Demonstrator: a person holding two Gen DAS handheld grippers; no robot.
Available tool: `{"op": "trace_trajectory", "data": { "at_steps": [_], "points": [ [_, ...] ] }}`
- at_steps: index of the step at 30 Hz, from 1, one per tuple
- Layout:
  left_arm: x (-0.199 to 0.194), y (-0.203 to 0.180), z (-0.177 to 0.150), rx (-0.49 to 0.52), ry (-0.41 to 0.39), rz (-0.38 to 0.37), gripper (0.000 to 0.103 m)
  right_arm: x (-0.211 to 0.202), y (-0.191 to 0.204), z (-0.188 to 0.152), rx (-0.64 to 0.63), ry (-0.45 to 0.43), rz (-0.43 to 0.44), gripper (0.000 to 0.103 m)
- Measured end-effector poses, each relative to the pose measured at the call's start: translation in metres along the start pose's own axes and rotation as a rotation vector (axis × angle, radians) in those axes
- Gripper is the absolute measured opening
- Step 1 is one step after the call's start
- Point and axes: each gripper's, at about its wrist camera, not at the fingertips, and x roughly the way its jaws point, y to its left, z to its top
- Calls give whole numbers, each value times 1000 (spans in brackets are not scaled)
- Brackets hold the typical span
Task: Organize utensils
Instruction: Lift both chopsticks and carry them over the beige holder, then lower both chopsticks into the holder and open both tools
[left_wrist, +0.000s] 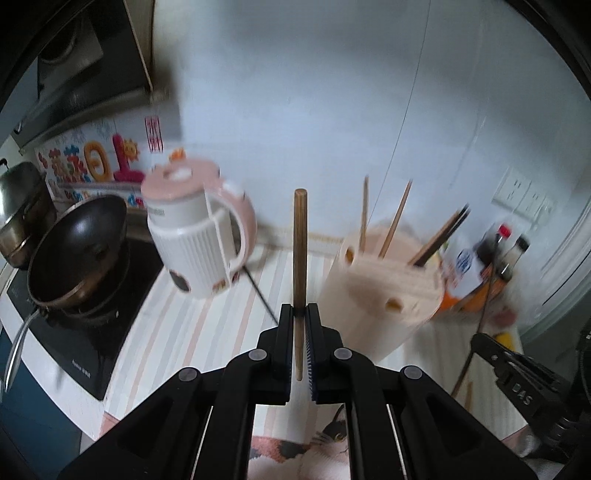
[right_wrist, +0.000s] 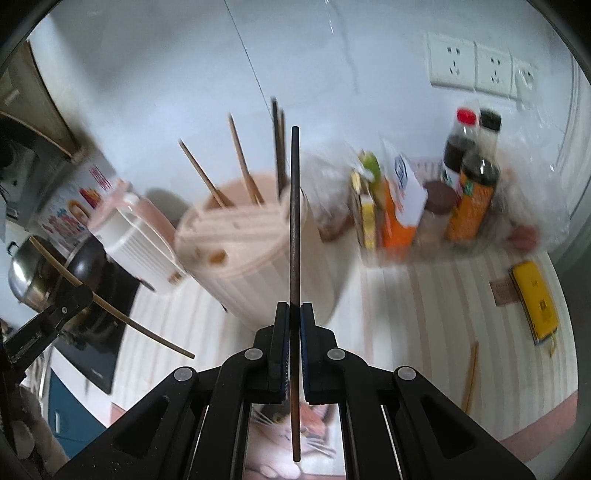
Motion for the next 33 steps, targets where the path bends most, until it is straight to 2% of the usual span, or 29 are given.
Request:
{"op": "trace_trajectory", "data": {
  "at_steps": [9,15,20,25,30,33],
  "points": [
    [-45,-27,69,-1,-145,-88,4,-34,8,79,56,-188,81,5],
    [-36,-50,108,19,-173,-116,4,-33,9,130,86,-337,111,5],
    [7,-66,128,37,-125,-110,4,-11,7,155,106,-414,113,5],
    [53,-69,128,33,-31,-105,4,19,13,161,67,-445,104,5],
    [82,-64,122,28,58,-105,5,45,20,154,-1,-436,86,5],
    [76,-61,122,14,52,-89,9,52,22,152,-40,-399,78,6]
  ]
}}
